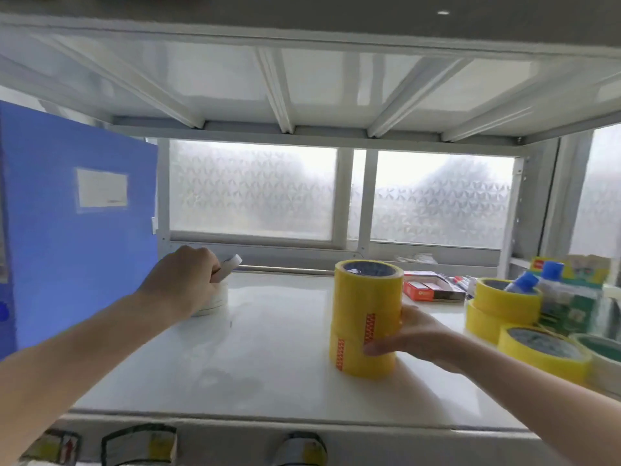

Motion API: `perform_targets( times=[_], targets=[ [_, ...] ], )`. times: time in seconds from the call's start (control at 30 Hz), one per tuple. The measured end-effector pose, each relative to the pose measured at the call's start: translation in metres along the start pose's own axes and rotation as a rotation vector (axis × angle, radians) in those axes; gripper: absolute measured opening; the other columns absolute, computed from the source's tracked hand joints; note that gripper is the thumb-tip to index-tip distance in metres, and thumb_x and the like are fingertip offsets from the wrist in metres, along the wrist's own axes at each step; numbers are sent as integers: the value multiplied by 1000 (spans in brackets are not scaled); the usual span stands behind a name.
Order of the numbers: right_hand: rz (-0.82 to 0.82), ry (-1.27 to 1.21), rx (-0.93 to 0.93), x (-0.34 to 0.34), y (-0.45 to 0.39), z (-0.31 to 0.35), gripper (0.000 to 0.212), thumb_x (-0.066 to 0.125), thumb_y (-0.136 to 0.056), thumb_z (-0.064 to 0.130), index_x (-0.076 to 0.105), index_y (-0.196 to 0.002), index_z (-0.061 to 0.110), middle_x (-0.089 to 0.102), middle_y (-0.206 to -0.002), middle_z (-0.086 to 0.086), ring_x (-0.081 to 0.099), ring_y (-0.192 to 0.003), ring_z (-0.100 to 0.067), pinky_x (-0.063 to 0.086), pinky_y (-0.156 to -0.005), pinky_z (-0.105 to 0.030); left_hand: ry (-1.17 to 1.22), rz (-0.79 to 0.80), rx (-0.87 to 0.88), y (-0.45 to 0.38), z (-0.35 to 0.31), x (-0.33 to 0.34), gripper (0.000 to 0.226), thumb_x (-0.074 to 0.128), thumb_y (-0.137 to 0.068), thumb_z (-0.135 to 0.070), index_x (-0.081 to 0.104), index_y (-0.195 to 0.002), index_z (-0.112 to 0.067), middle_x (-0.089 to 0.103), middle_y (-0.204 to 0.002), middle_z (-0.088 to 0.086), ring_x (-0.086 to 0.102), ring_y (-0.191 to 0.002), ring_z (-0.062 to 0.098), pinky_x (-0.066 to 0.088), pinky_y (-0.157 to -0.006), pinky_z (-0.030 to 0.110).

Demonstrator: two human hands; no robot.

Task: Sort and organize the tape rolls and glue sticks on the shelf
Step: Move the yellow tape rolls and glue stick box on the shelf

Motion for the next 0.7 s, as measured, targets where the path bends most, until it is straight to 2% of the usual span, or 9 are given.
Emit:
perform_targets(
  times=[0.07, 0.13, 0.23, 0.37, 0.6, 0.7],
  targets=[
    [-33, -6, 26, -12, 16, -4, 72, 89, -49, 16, 64, -117, 19, 72, -111, -2, 66, -107, -19, 50, -97, -37, -18, -2, 80, 9, -39, -1, 27, 57, -85, -25, 53, -61, -15, 57, -63, 4, 55, -62, 26, 40, -55, 28],
    [-74, 14, 47, -25, 34, -6, 62, 88, -57, 8, 67, -113, 19, 73, -108, 0, 67, -105, -16, 52, -94, -32, -20, 27, 155, 19, -80, 2, 25, 58, -84, -26, 47, -63, -18, 59, -68, 1, 58, -69, 24, 47, -64, 29],
    [-146, 60, 93, -46, 61, -13, 49, 87, -62, 7, 70, -105, 21, 74, -103, 3, 68, -99, -11, 53, -86, -24, -5, 88, 278, 39, -138, 6, 10, 55, -87, -24, 64, -85, -20, 70, -91, 4, 66, -89, 25, 48, -73, 30],
    [-251, 92, 125, -75, 96, -24, 47, 88, -59, 8, 72, -102, 19, 75, -99, 2, 69, -94, -10, 54, -81, -21, -19, 127, 425, 62, -200, 13, 24, 48, -92, -18, 60, -113, -22, 68, -103, 5, 64, -94, 25, 51, -78, 32],
    [-344, 105, 136, -112, 139, -37, 44, 88, -58, 4, 71, -93, 24, 76, -85, 12, 69, -81, 0, 51, -65, -11, -15, 149, 504, 72, -257, 27, 19, 49, -91, -17, 63, -104, -15, 68, -100, 7, 66, -90, 25, 51, -74, 30],
    [-386, 91, 146, -116, 140, -41, 46, 89, -57, 7, 70, -95, 23, 74, -87, 11, 67, -82, -1, 51, -65, -11, -13, 149, 518, 72, -269, 27, 21, 49, -91, -15, 63, -106, -14, 69, -98, 8, 67, -89, 26, 50, -72, 30]
  ],
)
Point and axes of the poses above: each hand's wrist, its own y-axis away from the middle knuckle, its own x-axis out of the palm, z = x × y, the point moved 8 cm from there along -y, towards the middle knuckle
